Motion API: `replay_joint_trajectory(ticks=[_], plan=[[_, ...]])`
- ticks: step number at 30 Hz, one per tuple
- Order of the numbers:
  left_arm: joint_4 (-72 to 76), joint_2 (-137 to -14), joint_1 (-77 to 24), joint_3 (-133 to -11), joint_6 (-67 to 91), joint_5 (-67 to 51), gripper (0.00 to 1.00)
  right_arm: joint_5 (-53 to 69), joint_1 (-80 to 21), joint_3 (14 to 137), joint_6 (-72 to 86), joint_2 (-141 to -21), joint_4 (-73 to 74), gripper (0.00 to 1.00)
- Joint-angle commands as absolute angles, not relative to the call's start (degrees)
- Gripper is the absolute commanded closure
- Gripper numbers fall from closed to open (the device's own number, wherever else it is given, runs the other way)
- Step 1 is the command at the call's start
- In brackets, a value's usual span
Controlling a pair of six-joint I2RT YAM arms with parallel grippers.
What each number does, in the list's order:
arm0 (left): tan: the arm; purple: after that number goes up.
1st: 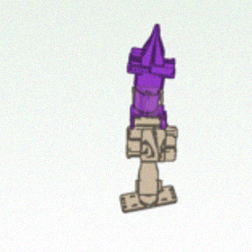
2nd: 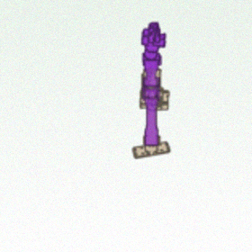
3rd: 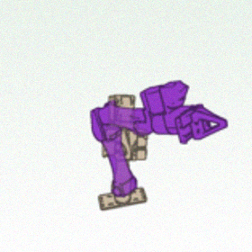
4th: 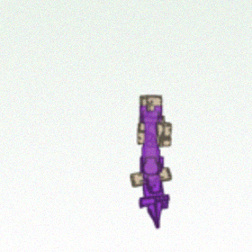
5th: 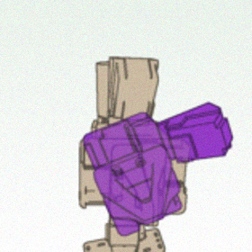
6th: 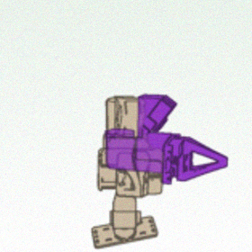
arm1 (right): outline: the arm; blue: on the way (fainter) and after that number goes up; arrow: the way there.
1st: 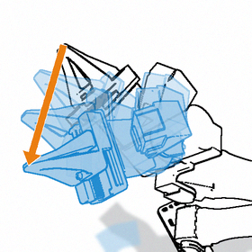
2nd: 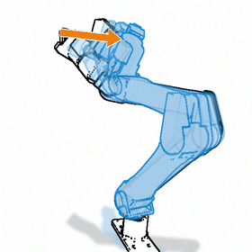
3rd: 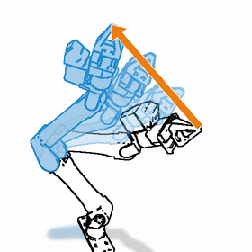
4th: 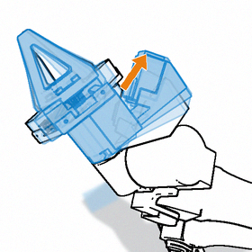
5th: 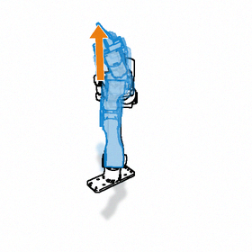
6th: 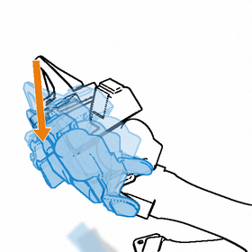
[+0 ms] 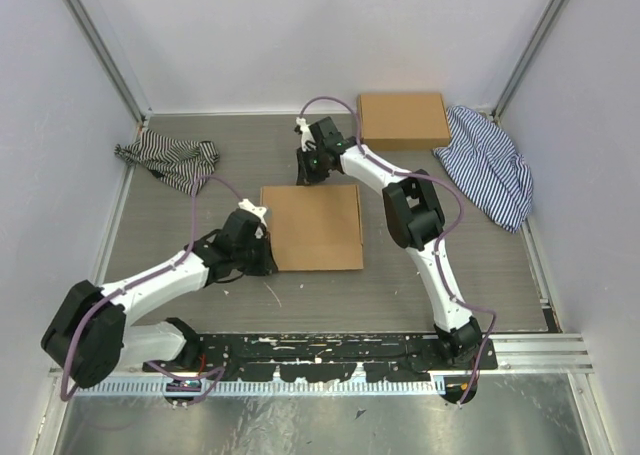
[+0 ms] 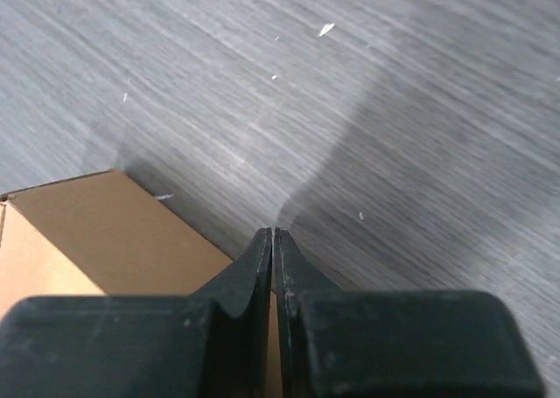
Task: Fold the paper box
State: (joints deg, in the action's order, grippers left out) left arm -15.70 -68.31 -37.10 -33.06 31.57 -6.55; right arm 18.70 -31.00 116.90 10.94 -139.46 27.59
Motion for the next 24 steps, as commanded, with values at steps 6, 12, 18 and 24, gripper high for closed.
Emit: replay_joint_trajectory(ticks=[6, 12, 18, 24], plan=[[-9.8, -75.1, -38.1, -33.6, 30.8, 4.1, 0.92, 27.9, -33.6, 111.7, 3.0, -134.8, 33.9, 0.9], [-9.2, -73.7, -40.5, -33.3, 34.2, 10.9, 0.94, 26.4, -38.8, 107.3, -1.5, -131.7, 37.6, 0.9], [-11.8, -65.0, -45.1, -31.9, 37.0, 18.6, 0.94, 30.6, -40.1, 104.7, 0.5, -130.7, 36.5, 0.9], [-14.0, -58.7, -52.3, -31.7, 39.3, 21.1, 0.93, 28.3, -43.7, 104.6, 1.7, -130.4, 36.6, 0.89]])
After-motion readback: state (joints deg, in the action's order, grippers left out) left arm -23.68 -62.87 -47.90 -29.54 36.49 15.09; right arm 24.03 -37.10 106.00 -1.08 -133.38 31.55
